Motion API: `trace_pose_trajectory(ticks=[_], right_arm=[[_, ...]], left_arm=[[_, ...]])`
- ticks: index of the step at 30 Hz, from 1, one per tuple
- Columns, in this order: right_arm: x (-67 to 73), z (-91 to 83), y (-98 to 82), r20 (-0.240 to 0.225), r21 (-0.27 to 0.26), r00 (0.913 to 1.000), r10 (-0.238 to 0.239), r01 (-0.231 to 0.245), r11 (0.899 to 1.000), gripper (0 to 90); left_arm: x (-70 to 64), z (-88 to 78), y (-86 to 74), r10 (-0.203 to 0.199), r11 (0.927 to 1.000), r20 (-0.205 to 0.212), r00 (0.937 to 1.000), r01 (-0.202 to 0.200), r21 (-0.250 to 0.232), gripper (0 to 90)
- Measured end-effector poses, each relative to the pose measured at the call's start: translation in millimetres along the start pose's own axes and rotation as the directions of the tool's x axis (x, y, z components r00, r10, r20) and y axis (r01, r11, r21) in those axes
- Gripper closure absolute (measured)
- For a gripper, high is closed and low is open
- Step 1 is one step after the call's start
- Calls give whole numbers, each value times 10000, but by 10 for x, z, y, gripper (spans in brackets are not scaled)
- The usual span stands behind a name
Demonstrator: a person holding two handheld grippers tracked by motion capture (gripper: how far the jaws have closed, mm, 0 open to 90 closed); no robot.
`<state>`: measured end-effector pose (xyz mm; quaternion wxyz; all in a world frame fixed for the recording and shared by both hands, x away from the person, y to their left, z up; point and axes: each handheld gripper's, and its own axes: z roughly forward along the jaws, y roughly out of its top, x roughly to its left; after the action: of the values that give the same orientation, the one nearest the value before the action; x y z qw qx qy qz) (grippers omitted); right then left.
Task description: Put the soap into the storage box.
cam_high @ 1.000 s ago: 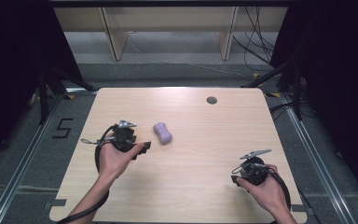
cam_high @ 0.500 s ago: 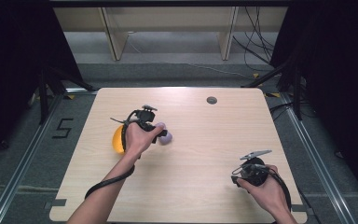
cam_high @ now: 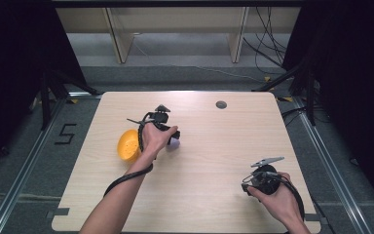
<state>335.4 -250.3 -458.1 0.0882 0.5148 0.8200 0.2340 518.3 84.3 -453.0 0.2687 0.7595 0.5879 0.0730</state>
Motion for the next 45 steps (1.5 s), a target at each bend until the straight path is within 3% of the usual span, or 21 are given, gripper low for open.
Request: trace_pose_trajectory(ticks=[2,10,12,15,17,19,27,33,38,45], right_arm=[[-1,3,-1,-11,2,10000,-3,3,10000,552],[16,-1,-2,-46,112,9999,115,-114,9999,550],[-4,14,-1,-44,-32,9999,-115,115,9999,550],[16,2,0,-44,106,10000,88,-87,9999,550],[16,4,0,-44,110,10000,73,-72,9999,550],[15,5,0,-43,123,10000,58,-57,9999,550],[15,8,0,-55,170,10000,73,-72,9998,550],[6,17,-5,-11,146,9999,-104,105,9998,550],[15,15,-5,-68,222,10000,25,-23,9998,550],[4,26,-4,-73,155,9999,-100,101,9998,550]], left_arm=[[-12,12,26,-175,9995,-158,9997,179,249,320],[-10,122,46,-513,9972,-404,9979,534,526,305],[-4,145,42,-546,9965,-418,9976,571,605,304],[-1,157,48,-506,9965,-506,9974,538,641,298],[-3,159,56,-683,9954,-537,9962,717,637,298],[14,163,63,-550,9959,-602,9967,591,686,297],[36,207,82,-647,9950,-970,9932,716,695,286],[44,219,106,-816,9929,-1075,9909,901,773,284],[70,239,108,-851,9920,-1114,9901,947,838,285],[82,288,87,-621,9897,-1307,9895,779,1200,359]])
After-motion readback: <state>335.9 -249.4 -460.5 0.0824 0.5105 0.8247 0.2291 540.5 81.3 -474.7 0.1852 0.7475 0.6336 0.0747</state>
